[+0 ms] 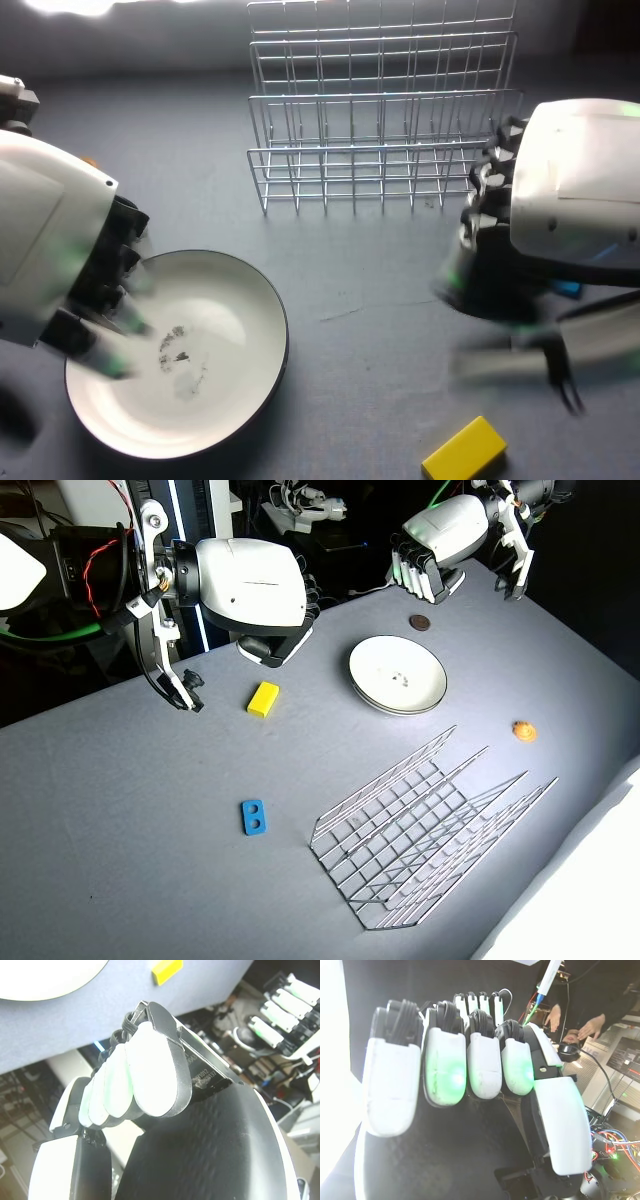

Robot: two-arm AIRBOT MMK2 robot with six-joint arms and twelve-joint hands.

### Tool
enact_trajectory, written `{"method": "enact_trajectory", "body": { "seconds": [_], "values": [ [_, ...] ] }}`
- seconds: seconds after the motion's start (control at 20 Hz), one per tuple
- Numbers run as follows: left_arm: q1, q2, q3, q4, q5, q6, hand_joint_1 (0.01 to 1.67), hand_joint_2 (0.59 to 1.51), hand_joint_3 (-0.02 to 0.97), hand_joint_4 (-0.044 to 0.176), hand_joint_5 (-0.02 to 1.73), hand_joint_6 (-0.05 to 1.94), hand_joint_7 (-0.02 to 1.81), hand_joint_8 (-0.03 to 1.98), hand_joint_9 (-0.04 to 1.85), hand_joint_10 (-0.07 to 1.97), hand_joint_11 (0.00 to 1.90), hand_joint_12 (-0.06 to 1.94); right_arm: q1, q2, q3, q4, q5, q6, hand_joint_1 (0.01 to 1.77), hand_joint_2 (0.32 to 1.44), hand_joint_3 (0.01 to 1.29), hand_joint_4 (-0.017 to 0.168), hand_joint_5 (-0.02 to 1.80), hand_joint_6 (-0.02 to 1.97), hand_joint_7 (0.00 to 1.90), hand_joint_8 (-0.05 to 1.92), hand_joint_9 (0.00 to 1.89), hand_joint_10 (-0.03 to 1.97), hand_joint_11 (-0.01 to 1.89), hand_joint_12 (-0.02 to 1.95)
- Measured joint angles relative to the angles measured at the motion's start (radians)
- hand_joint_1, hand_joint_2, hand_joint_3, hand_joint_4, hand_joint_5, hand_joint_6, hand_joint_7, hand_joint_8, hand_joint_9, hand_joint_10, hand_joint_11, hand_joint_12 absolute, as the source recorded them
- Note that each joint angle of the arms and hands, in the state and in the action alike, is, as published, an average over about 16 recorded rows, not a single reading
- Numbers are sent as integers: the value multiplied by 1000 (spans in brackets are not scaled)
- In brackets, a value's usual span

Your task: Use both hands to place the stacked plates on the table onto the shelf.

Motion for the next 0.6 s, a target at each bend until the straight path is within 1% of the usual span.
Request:
{"method": "enact_trajectory", "body": {
  "seconds": [0.2, 0.3, 0.4, 0.5, 0.6],
  "values": [
    [-1, -2, 5, 3, -1, 0, 46, 1129, 52, -4, 192, 220, 192, 208, 251, 205, 315, 218, -1, 0, 0, 0, 0, -16, 86, 1080, 46, 6, 350, 367, 377, 340, 386, 352, 480, 280],
    [-3, -4, 8, 4, -1, 0, 43, 1124, 45, -3, 164, 184, 167, 175, 215, 176, 270, 183, -4, 0, 0, 0, 0, -29, 129, 1055, 43, 6, 299, 316, 324, 292, 332, 300, 412, 238],
    [-6, -6, 10, 4, -2, -1, 40, 1120, 40, -3, 144, 158, 148, 151, 188, 154, 238, 158, -6, -1, 1, -1, 3, -38, 238, 1030, 40, 6, 262, 278, 285, 256, 292, 262, 361, 218],
    [-8, -8, 14, 1, -3, -1, 21, 1118, 20, -4, 52, 37, 57, 34, 78, 39, 116, 36, -9, -2, 4, -1, 5, -44, 354, 991, 28, 2, 131, 114, 147, 96, 150, 99, 197, 118],
    [-9, -11, 18, -3, -4, 1, 22, 1116, 15, 0, 5, -8, 16, -5, 13, 2, 32, -8, -11, -6, 9, 0, 7, -45, 493, 970, 22, 4, 38, 23, 43, 11, 43, 10, 69, 97]
  ]
}}
